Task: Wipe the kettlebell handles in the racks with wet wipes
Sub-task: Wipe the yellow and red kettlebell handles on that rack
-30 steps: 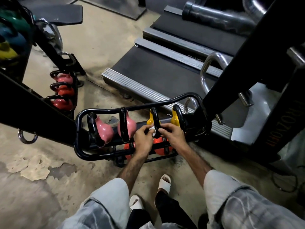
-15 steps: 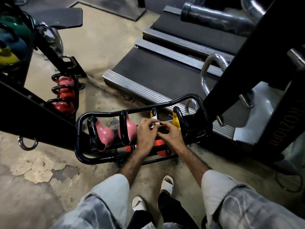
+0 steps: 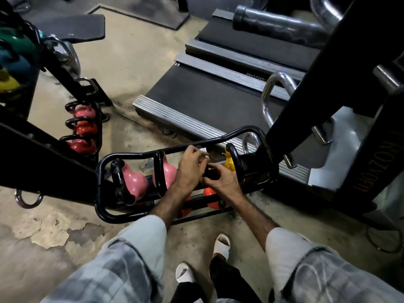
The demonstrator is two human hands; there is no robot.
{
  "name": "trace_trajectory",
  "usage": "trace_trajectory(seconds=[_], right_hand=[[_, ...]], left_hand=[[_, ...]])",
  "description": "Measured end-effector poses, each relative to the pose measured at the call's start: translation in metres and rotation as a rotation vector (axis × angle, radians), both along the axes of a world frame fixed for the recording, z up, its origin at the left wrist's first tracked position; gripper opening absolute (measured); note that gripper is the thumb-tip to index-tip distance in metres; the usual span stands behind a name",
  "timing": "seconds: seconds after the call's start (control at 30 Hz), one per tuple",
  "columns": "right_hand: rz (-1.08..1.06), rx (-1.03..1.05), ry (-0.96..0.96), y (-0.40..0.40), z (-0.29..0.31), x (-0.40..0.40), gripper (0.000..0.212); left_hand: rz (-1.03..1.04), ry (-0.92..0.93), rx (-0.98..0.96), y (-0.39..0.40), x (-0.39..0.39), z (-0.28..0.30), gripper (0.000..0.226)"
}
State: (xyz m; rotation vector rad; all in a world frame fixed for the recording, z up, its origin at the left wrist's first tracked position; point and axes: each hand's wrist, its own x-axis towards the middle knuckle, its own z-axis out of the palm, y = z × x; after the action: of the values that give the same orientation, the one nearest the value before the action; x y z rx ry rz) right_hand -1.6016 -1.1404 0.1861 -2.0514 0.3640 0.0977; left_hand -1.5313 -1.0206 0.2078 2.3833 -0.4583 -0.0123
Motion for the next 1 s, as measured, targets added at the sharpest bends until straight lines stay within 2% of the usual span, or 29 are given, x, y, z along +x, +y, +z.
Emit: trace_trajectory(seconds=[0.17,0.33,0.47,0.63,0.8,1.0], right_hand=[[0.045,-0.024,0.052,-0.004,0.004,0.002,0.053],[0.051,-0.040,0.061,-0.005,0.009,0.012,0.061],[0.063,-0.051,0.057,-0.005,0.012,0.012,0.061],[0.099,-0.054,0.024,-0.008,0.010,0.009,0.061],[0.089,-0.038,0.000,-0.008,0.011,0.007,0.059],[0.058,-0.022,0.006,-0.007,0.009,0.012,0.059]], left_hand=[[0.193,0.199,-0.012,-0.009,0.038,0.005,0.020],[0.201,0.209,-0.084,-0.002,0.019,0.003,0.019],[0.191,0.227,-0.079,-0.007,0.038,0.004,0.021],[0.180,0.380,-0.002,-0.013,0.069,-0.007,0.024],[0.335,0.453,-0.066,-0.002,0.062,-0.019,0.024],[0.366,0.463,-0.257,-0.005,0.041,-0.011,0.014]])
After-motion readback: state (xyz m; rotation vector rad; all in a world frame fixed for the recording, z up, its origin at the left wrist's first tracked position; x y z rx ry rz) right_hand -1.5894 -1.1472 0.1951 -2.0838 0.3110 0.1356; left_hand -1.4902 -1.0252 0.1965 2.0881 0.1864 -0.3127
